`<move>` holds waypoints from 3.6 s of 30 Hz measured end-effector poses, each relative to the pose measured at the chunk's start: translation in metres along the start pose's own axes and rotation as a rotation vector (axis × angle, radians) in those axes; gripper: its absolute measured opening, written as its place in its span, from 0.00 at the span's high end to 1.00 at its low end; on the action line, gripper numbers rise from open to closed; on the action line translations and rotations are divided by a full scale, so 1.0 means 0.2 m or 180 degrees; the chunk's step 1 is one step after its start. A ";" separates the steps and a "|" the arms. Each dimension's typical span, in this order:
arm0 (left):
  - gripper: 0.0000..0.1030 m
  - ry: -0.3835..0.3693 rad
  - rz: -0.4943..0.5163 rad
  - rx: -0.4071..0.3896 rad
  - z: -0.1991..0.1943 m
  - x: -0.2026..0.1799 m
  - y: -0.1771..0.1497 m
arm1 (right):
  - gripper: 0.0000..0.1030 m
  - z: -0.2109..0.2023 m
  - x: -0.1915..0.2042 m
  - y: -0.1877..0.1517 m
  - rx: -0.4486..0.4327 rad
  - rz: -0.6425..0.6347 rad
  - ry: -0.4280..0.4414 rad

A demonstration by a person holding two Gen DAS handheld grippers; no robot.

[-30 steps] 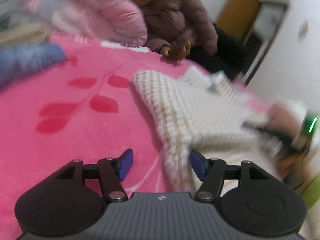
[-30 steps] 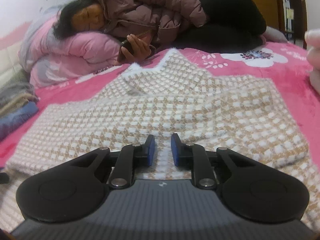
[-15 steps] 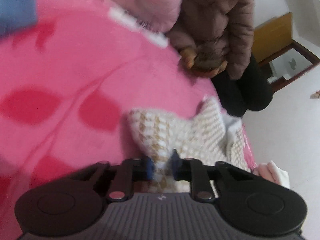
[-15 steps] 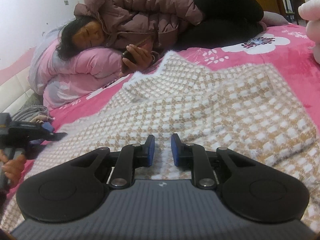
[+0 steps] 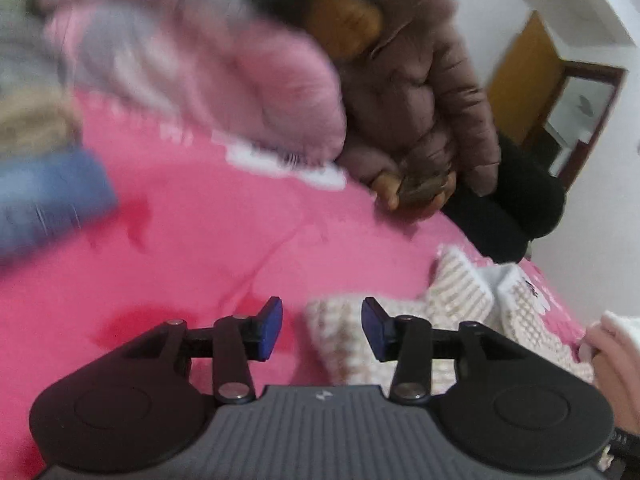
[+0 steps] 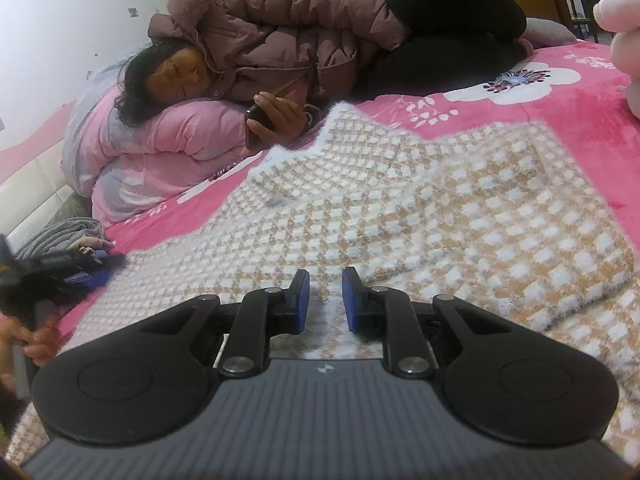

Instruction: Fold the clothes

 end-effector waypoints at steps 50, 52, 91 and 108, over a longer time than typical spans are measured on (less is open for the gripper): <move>0.52 0.0616 0.1554 0.0563 0.34 -0.51 -0.25 | 1.00 -0.20 -0.36 0.06 -0.0270 0.0345 -0.1032; 0.53 0.0483 0.1448 0.0552 0.34 -0.46 -0.24 | 1.00 -0.20 -0.37 0.06 -0.0269 0.0348 -0.1019; 1.00 0.1014 0.2650 0.0470 0.48 -1.22 -0.43 | 1.00 -0.20 -0.35 0.06 -0.0272 0.0376 -0.1017; 0.82 -0.0730 0.1448 0.0851 0.75 -1.66 -0.33 | 0.98 -0.28 -0.45 0.06 -0.0549 0.0987 -0.0666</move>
Point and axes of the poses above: each gripper's, at about its wrist camera, not at the fingertips, and z roughly the way its jaws point, x to its left, y to its top, the point moved 5 cm from there along z, roughly the way its jaws point, and after that the axes turned 6 degrees about x, right-handed, at the moved point
